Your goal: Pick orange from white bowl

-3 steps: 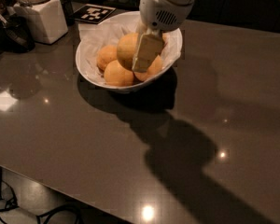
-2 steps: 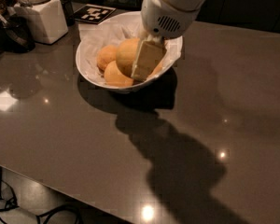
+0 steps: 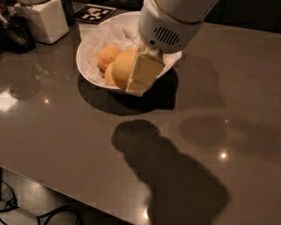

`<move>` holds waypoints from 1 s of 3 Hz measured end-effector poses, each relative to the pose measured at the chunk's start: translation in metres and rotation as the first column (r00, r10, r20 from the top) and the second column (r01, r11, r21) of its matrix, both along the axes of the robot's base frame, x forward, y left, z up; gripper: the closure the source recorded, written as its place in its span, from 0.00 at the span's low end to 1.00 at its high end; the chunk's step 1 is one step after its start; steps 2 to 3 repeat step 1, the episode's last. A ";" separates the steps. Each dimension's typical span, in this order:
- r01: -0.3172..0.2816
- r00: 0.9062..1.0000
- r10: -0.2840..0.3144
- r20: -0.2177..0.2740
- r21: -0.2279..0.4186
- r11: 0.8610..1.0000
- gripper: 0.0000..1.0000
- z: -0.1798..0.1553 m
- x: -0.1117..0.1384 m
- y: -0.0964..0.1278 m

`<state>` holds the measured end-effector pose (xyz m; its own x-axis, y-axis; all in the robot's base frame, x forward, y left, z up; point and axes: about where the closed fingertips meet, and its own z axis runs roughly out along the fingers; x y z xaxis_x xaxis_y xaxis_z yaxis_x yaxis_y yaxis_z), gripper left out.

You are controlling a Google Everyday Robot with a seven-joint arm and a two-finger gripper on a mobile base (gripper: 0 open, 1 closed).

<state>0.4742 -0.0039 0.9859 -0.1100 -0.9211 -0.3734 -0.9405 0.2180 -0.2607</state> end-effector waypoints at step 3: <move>0.004 1.000 -0.004 0.000 0.002 1.000 1.00 0.001 -0.001 0.000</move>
Offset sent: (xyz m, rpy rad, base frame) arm 0.0000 0.0000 0.0000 0.0000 0.0000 0.0000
